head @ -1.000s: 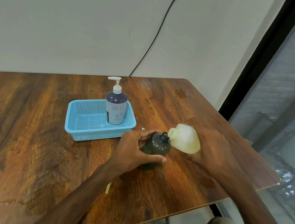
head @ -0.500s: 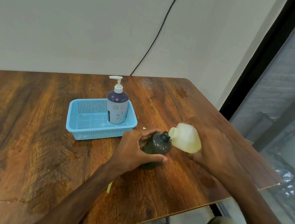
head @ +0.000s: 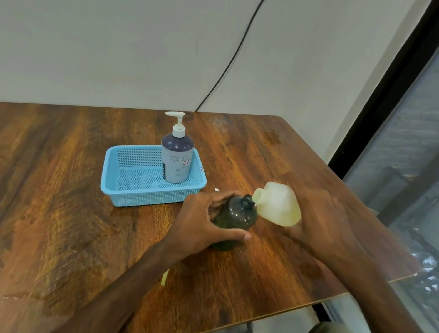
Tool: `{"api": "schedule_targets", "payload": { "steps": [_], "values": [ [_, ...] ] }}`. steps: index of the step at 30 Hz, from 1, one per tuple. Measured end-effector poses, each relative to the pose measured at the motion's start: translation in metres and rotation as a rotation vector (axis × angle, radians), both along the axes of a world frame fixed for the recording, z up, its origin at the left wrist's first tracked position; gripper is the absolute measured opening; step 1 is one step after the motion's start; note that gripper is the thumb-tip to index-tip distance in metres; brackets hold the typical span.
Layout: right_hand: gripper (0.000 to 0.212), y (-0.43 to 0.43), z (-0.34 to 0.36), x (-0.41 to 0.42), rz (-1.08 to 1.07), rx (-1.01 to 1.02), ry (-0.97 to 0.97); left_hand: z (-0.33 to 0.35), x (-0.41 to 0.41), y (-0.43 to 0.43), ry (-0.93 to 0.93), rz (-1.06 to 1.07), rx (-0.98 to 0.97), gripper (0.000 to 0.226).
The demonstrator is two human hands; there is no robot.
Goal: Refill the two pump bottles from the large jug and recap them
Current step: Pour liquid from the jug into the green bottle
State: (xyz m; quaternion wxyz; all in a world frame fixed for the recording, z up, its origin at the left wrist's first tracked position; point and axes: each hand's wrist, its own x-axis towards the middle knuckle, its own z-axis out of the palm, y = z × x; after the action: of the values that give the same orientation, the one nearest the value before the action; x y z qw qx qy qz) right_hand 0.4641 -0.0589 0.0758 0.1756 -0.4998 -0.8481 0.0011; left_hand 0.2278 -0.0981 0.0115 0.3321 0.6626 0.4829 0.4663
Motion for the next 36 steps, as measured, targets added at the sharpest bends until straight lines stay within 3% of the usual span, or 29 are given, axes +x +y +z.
{"api": "schedule_targets", "payload": {
  "steps": [36],
  "values": [
    [0.072, -0.006, 0.011, -0.006, 0.077, 0.033, -0.001, 0.002, -0.002, -0.008, -0.02, 0.001, 0.035, 0.068]
  ]
}}
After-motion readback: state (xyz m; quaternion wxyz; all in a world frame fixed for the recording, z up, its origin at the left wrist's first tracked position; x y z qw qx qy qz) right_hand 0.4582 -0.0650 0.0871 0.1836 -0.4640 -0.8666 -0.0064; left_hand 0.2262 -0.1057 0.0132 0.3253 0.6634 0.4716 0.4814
